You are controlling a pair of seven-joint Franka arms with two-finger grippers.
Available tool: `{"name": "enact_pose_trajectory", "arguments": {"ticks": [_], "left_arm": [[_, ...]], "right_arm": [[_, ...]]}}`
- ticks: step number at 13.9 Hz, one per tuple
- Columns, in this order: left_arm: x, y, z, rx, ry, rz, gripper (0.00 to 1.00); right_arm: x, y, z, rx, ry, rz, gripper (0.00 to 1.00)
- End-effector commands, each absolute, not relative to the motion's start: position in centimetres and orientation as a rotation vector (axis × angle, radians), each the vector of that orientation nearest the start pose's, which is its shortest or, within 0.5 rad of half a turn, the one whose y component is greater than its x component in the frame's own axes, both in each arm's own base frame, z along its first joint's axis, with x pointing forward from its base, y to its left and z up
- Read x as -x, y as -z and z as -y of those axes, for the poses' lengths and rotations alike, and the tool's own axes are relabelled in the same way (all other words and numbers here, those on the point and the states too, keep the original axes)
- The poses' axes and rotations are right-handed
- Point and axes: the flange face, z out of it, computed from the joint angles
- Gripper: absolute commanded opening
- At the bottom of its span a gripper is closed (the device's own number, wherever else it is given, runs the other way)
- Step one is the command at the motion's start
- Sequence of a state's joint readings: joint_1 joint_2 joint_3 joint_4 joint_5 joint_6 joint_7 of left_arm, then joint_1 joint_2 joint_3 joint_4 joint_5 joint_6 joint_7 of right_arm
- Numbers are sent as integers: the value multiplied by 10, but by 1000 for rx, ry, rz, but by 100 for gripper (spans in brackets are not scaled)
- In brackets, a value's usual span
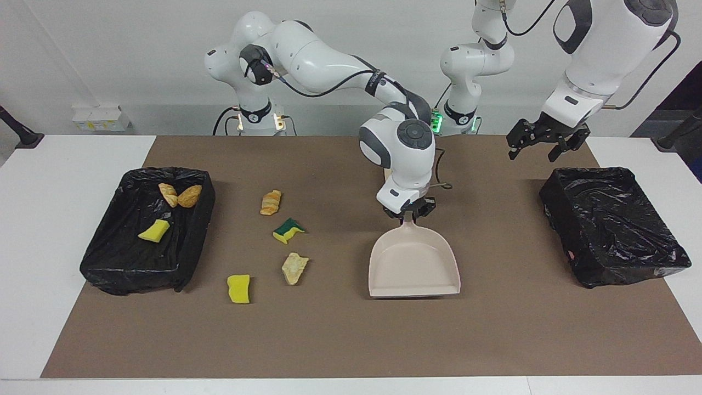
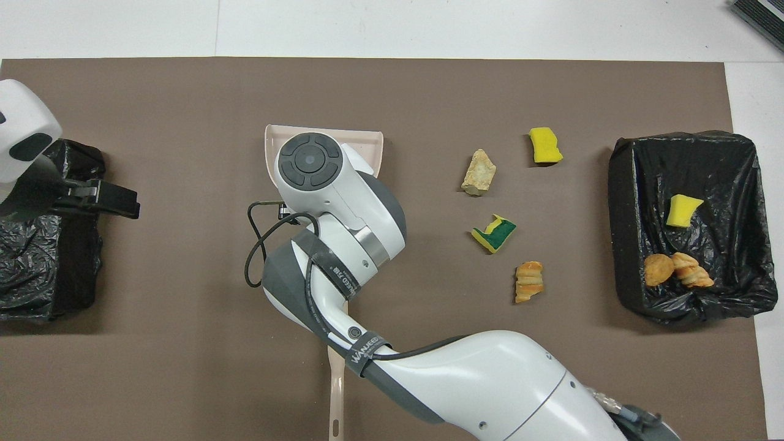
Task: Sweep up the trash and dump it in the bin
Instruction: 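Lower the dustpan onto the table and release it with the right gripper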
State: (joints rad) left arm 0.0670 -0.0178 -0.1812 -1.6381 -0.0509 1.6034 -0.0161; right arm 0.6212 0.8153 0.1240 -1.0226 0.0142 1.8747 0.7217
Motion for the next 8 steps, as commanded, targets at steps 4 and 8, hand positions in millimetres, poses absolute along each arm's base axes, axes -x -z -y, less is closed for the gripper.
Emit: {"name": "enact_pose_trajectory", "arguments": {"ticks": [4, 8], "left_arm": [[-544, -607, 67, 3162, -49, -161, 100], [-544, -607, 68, 3162, -54, -161, 100]], "right_arm": [[-590, -366, -488, 3041, -90, -4, 43], [-589, -368, -490, 3040, -82, 7, 61]]}}
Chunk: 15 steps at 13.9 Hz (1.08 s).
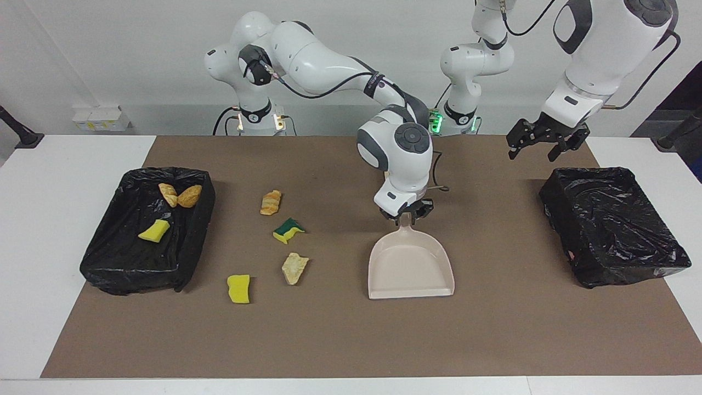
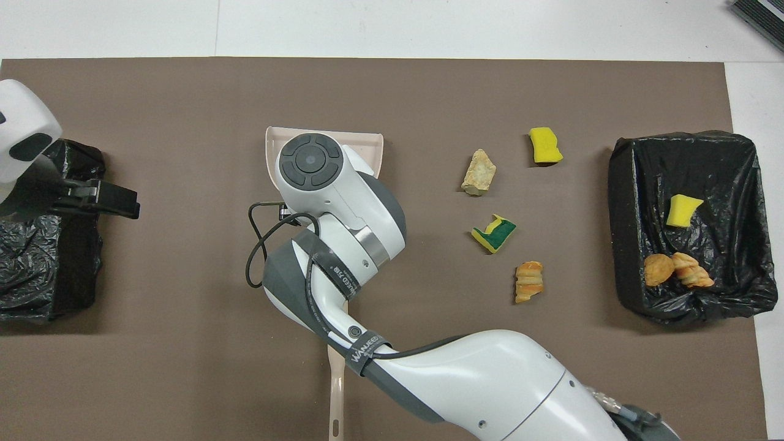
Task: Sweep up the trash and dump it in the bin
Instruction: 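Lower the dustpan onto the table and release it with the right gripper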
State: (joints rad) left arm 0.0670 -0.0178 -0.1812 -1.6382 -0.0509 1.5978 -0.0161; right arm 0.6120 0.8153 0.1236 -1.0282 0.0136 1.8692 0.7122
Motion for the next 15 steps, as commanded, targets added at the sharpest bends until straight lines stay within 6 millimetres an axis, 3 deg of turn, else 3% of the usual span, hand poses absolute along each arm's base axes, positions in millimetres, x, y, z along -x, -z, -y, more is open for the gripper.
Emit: {"name": "enact_pose_trajectory", "arguments": {"ticks": [1, 2, 4, 6, 7, 11, 13, 15], "left_arm": [[-544, -607, 68, 3162, -54, -164, 100], [-543, -607, 68, 3161, -54, -166, 100], [-544, -607, 67, 3162, -54, -159, 100], [-545, -611, 66, 3165, -23, -164, 100], [-545, -610, 65, 3165, -25, -159, 100], [-544, -618, 62, 3167, 30, -146, 100], [-546, -620, 62, 3168, 67, -138, 100], [-546, -621, 61, 3166, 70, -146, 100]], "right_arm": [[-590, -384, -487, 3022, -60, -1, 61], [-595, -400, -480, 3000, -39, -40, 61], [-597, -419, -473, 2988, -20, -106, 75], [-588, -438, -468, 2993, -6, -209, 97], [-580, -447, -464, 3005, 3, -202, 100], [-532, -476, -440, 3036, -31, -89, 100], [-526, -489, -429, 3055, -59, -84, 100], [-524, -494, -417, 3023, -213, -111, 100]]}}
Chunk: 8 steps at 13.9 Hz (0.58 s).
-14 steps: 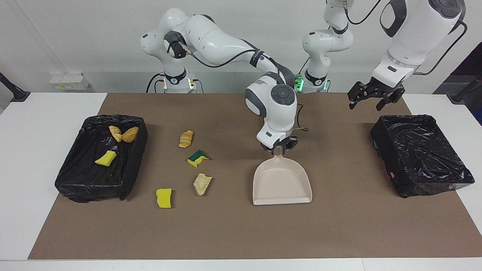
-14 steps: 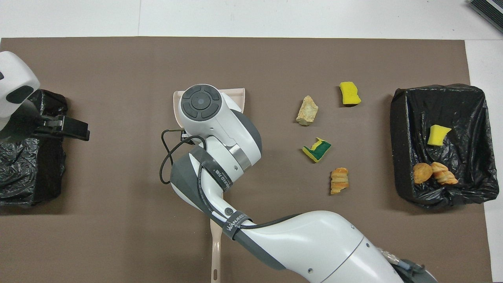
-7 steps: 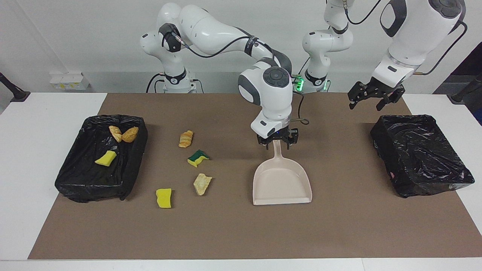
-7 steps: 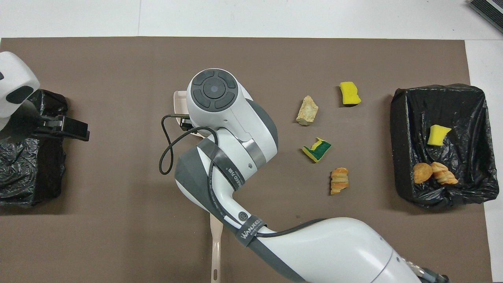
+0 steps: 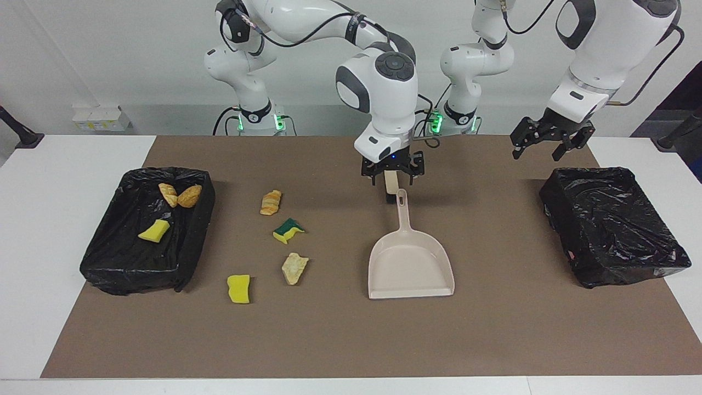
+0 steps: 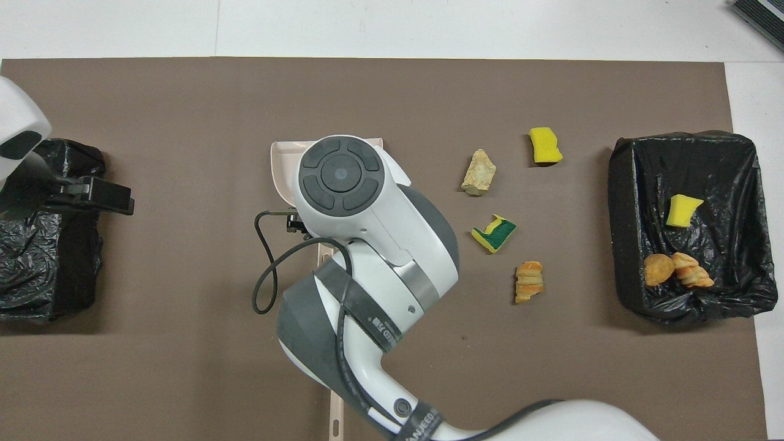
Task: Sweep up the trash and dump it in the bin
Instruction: 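Lower the dustpan onto the table and release it with the right gripper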
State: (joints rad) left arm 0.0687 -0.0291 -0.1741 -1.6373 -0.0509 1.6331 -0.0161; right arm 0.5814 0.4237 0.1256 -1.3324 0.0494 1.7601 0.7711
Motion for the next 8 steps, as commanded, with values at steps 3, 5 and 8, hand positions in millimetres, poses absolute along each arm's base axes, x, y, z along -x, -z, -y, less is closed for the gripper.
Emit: {"name": "enact_pose_trajectory", "arguments": {"ticks": [3, 5, 8], "left_arm": [[-547, -630, 61, 3160, 99, -156, 100], [-544, -641, 59, 3162, 102, -152, 100], [-532, -644, 57, 3158, 91, -135, 100]], "right_arm": [[-500, -488, -416, 3026, -260, -75, 100], [-460, -476, -423, 3038, -249, -88, 100], [-394, -449, -421, 3043, -195, -68, 100]]}}
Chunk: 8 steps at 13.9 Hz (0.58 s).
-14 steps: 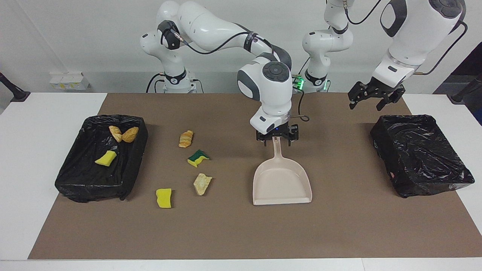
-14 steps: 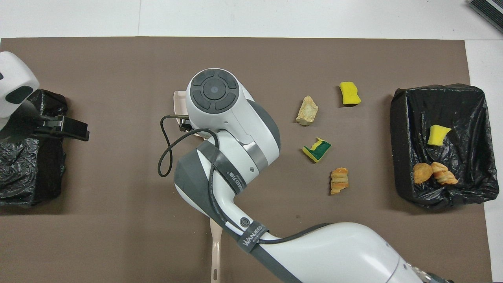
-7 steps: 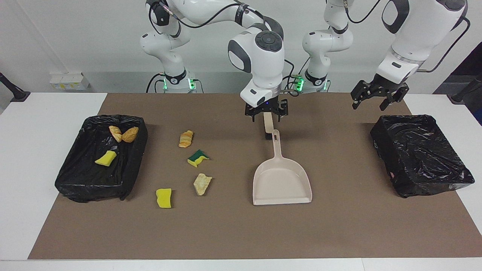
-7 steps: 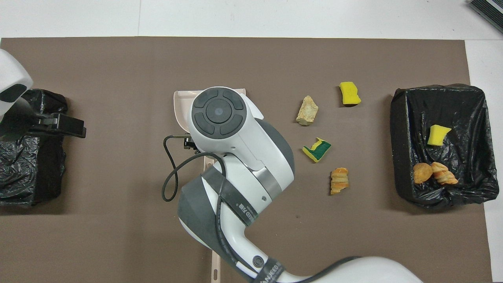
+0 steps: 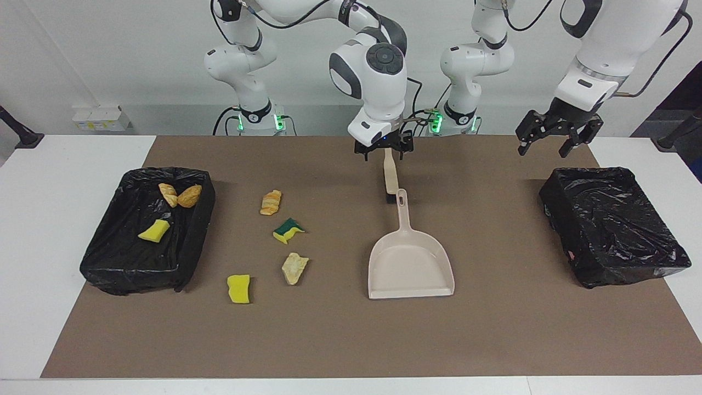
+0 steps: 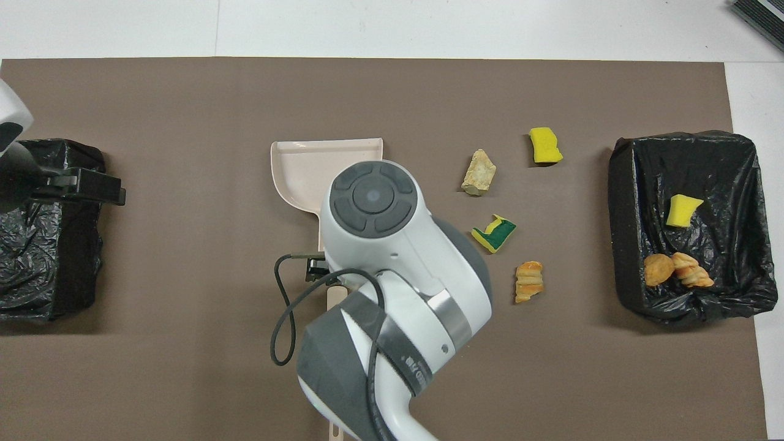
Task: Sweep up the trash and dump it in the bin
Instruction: 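Lower the dustpan onto the table and release it with the right gripper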
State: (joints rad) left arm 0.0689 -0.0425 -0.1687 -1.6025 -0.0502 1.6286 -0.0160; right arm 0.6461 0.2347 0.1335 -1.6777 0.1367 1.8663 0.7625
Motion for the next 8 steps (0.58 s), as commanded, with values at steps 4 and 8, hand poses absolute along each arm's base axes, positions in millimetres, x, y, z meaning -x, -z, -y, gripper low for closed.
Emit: {"name": "enact_pose_trajectory", "arguments": {"ticks": [4, 8], "left_arm": [[-533, -645, 57, 3159, 111, -140, 100], [-535, -645, 63, 3159, 132, -142, 100]], "right_arm": [[-340, -406, -444, 3086, -219, -44, 100], [-309, -364, -443, 3106, -210, -44, 100]]}}
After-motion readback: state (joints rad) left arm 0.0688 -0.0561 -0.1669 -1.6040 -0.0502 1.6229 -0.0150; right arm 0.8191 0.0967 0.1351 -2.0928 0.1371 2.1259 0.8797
